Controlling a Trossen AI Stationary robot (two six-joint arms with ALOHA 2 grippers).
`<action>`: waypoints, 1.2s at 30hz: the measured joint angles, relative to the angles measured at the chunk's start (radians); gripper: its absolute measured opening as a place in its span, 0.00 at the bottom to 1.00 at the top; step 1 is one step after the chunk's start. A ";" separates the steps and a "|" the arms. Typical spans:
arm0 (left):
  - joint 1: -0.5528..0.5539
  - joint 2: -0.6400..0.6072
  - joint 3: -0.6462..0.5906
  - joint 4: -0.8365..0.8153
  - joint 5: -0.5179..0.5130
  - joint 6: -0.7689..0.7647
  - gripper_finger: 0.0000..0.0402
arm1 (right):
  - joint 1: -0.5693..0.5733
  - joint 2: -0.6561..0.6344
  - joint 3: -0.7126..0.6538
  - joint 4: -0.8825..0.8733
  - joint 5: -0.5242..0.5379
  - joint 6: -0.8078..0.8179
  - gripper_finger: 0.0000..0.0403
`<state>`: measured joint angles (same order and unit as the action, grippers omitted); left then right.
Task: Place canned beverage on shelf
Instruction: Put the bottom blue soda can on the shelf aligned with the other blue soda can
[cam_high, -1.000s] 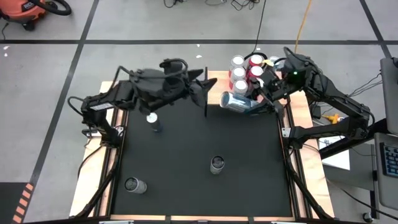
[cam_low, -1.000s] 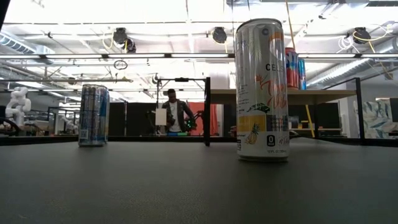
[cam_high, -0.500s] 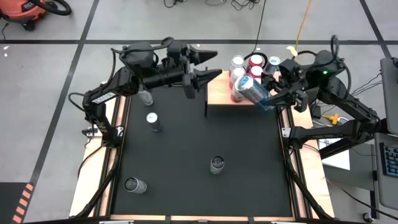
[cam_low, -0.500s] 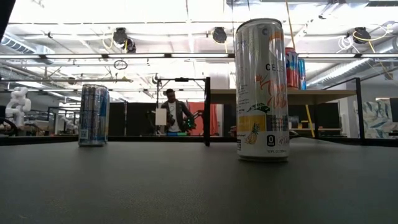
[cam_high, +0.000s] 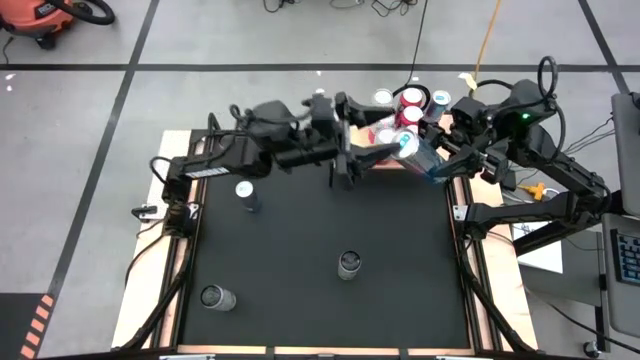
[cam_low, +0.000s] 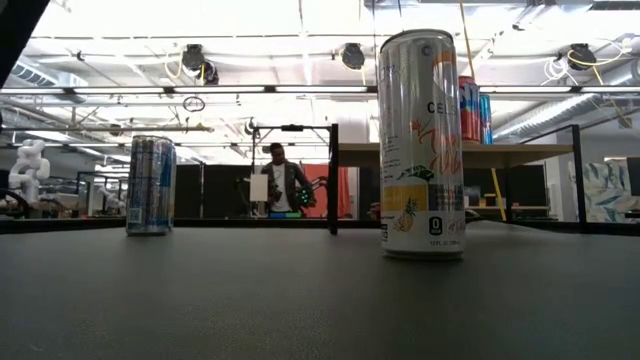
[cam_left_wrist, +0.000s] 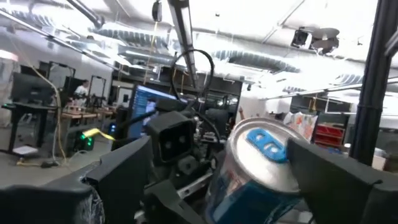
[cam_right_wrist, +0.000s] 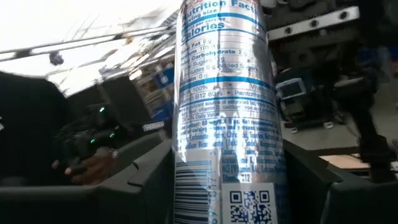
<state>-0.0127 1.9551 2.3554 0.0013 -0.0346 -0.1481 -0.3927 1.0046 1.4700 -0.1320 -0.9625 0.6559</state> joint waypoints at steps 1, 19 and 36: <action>-0.004 0.007 0.000 0.003 0.001 -0.004 0.91 | 0.000 -0.001 0.000 -0.003 -0.011 -0.005 0.53; -0.026 -0.010 -0.001 -0.019 0.049 -0.026 0.91 | 0.000 -0.002 0.000 -0.006 -0.036 -0.032 0.53; -0.067 -0.011 -0.001 -0.084 -0.080 -0.002 0.91 | 0.000 0.037 0.000 -0.005 0.023 -0.050 0.53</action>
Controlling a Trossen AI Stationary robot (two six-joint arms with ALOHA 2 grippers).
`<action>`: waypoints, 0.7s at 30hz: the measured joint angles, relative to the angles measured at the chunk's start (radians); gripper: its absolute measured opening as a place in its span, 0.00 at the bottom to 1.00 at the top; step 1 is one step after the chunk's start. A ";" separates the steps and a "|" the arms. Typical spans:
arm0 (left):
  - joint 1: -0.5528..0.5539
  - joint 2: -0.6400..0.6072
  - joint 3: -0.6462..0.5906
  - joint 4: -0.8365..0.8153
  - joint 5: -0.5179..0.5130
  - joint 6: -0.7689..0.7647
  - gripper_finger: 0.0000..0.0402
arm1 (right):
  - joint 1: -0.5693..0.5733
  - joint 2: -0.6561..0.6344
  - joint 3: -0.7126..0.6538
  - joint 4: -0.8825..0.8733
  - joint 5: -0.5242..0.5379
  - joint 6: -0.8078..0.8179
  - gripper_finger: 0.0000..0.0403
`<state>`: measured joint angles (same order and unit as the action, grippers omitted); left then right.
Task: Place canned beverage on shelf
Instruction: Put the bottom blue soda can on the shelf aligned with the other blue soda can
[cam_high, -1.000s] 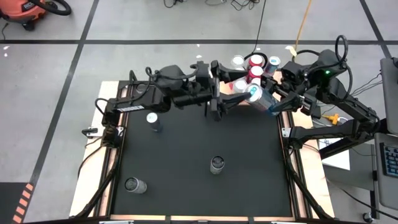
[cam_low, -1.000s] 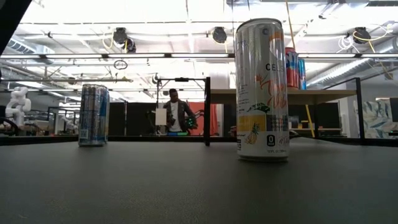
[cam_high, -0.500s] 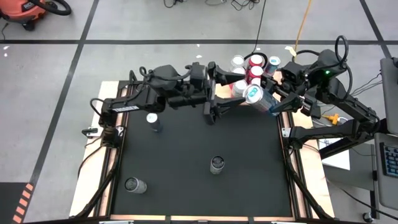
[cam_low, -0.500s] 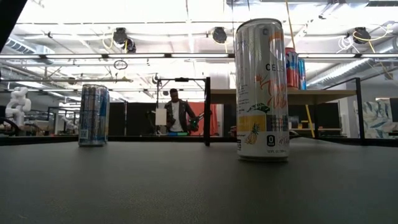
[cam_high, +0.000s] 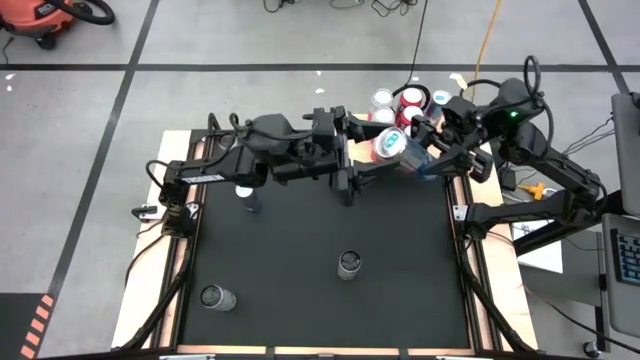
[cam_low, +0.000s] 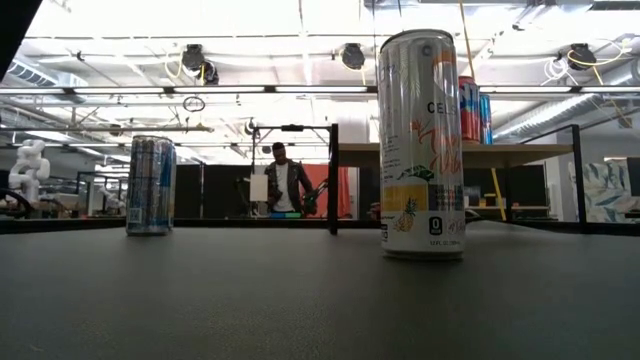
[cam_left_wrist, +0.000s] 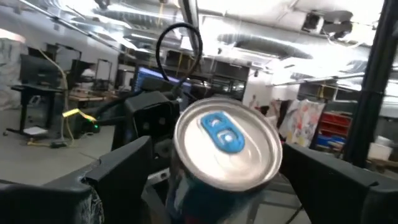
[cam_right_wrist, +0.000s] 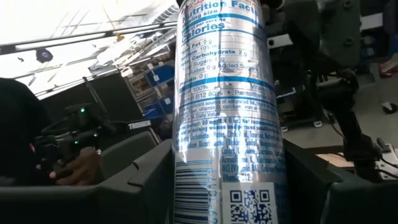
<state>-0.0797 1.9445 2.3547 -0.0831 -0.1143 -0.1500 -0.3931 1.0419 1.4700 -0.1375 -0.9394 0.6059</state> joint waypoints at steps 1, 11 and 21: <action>0.001 0.001 0.000 0.001 -0.008 0.001 0.91 | 0.000 0.005 0.000 0.003 0.000 0.002 0.53; 0.004 0.005 0.000 0.002 -0.010 0.009 0.90 | 0.000 0.042 0.000 0.062 0.026 0.012 0.53; 0.008 0.005 0.000 0.007 -0.033 0.007 0.71 | 0.000 0.049 0.000 0.059 0.023 0.003 0.53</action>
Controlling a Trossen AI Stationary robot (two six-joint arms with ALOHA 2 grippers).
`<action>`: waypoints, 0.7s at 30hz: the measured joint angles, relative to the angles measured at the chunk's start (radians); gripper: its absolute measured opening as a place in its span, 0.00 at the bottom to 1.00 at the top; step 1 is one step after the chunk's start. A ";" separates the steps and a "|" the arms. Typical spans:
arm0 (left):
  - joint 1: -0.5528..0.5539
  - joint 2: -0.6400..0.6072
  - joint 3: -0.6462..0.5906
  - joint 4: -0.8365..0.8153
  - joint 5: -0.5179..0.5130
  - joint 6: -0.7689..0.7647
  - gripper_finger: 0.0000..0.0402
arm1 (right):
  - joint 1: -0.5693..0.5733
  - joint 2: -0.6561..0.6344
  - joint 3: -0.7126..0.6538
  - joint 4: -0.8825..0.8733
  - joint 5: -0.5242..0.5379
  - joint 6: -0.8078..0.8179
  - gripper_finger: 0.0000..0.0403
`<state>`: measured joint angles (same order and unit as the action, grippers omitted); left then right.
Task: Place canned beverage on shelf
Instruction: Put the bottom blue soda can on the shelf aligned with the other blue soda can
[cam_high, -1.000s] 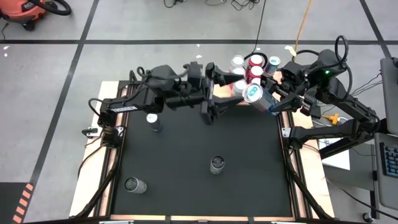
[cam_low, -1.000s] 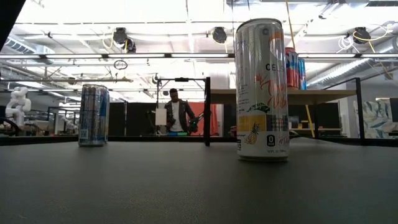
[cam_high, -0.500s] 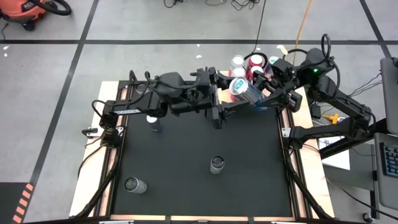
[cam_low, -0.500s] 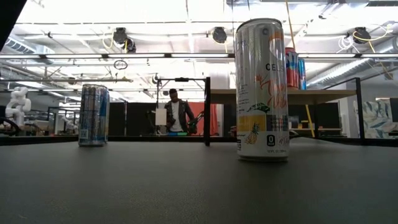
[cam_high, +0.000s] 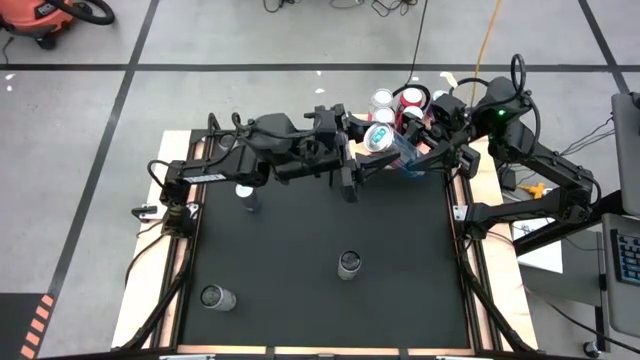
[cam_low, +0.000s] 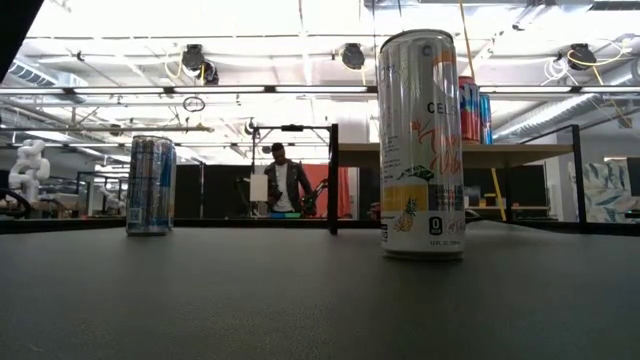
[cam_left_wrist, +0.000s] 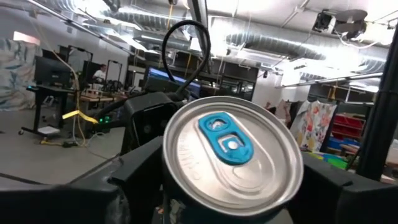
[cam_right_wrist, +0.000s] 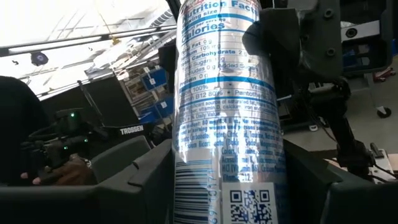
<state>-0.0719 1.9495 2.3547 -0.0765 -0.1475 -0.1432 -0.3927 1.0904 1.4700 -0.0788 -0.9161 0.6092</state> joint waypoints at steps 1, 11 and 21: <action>0.000 0.000 0.000 0.000 -0.005 0.000 0.69 | 0.000 0.000 0.000 0.000 0.000 0.001 0.53; 0.000 0.000 0.001 -0.025 -0.018 -0.009 0.58 | 0.000 -0.004 0.001 -0.007 0.034 0.051 0.67; -0.001 0.000 0.000 -0.031 -0.092 -0.012 0.60 | 0.000 -0.033 0.001 -0.102 0.083 -0.027 0.74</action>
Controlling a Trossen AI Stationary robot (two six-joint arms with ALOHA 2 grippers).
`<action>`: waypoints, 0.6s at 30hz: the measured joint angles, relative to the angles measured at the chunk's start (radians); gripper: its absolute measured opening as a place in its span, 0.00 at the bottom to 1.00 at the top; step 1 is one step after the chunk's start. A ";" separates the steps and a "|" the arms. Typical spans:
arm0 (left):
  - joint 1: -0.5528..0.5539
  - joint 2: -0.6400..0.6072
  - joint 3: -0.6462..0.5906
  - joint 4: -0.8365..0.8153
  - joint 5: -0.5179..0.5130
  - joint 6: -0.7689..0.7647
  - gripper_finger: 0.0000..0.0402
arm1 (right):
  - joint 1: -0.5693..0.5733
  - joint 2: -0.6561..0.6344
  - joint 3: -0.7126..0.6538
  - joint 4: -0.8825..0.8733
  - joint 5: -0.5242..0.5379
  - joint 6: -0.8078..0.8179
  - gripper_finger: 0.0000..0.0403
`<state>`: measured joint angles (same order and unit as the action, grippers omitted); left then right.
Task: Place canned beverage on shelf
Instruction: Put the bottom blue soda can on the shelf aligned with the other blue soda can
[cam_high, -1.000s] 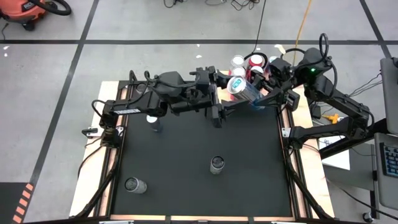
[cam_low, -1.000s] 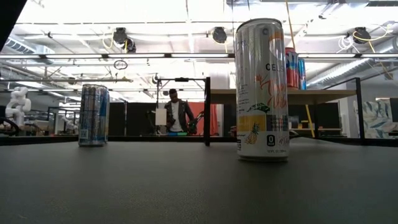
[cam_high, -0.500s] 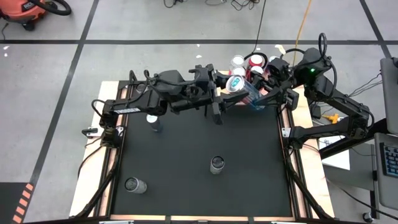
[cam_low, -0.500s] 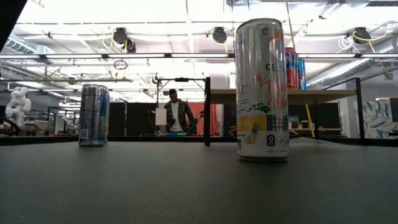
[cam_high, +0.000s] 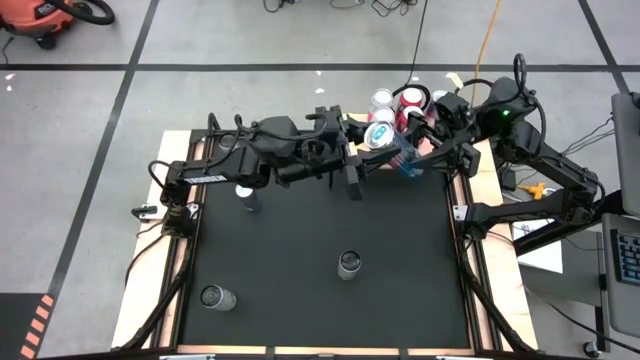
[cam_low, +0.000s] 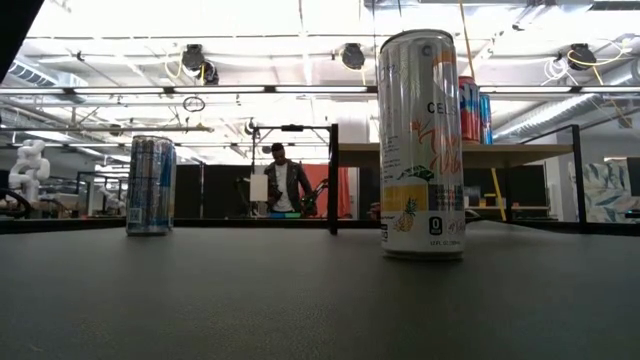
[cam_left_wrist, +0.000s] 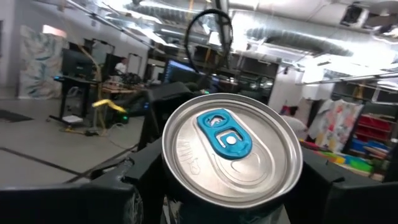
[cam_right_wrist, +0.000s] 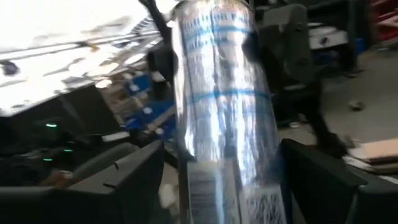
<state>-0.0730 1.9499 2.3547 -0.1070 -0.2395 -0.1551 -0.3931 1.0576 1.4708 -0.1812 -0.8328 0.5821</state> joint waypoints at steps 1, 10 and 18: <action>0.000 0.000 0.000 -0.003 -0.013 0.000 0.60 | 0.000 -0.004 0.000 -0.027 0.022 -0.025 0.74; 0.002 0.000 0.000 -0.086 -0.118 -0.048 0.60 | 0.000 -0.026 0.000 -0.227 0.216 -0.280 0.74; 0.002 0.000 0.000 -0.120 -0.209 -0.125 0.60 | 0.001 -0.026 0.001 -0.264 0.328 -0.419 0.74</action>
<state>-0.0711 1.9495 2.3547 -0.2273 -0.4489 -0.2796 -0.3923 1.0321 1.4719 -0.4456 -0.5045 0.1636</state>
